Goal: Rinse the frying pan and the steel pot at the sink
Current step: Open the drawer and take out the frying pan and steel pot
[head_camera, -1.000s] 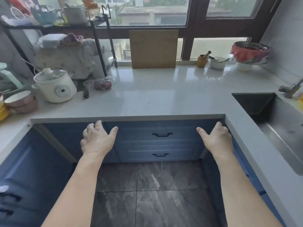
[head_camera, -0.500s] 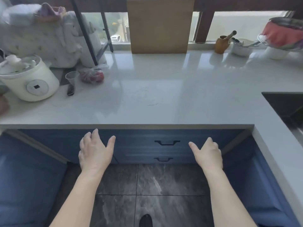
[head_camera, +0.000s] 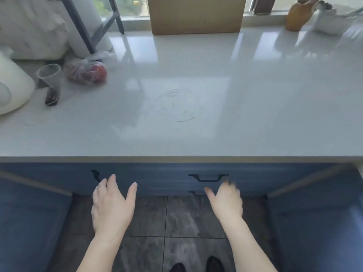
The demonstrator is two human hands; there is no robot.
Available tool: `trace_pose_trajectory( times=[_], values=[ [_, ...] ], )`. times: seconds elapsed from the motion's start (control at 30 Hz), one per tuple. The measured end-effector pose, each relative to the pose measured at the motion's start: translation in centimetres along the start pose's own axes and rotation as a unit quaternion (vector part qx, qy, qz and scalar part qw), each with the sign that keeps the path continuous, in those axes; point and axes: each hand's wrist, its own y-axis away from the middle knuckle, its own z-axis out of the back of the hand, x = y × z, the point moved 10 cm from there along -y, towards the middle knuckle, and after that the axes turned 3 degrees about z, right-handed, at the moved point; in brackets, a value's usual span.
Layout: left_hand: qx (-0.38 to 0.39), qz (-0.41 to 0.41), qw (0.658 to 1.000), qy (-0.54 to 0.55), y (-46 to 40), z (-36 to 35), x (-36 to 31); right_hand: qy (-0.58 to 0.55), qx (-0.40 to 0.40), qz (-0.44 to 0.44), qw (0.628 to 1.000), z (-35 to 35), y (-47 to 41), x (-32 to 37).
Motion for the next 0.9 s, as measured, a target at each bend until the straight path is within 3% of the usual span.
trace_pose_trajectory(
  times=[0.23,0.37,0.9],
  values=[
    [0.012,0.022,0.999,-0.026,-0.1,-2.9,1.2,0.069,0.064,0.106,0.99,-6.3,-3.2,2.4],
    [0.011,0.028,0.999,-0.035,0.2,-3.0,1.9,0.1,0.102,0.126,0.982,-8.3,-4.0,2.0],
    [-0.012,-0.022,0.999,-0.03,1.7,-1.3,0.8,0.146,0.121,0.166,0.968,-9.2,-0.7,0.4]
  ],
)
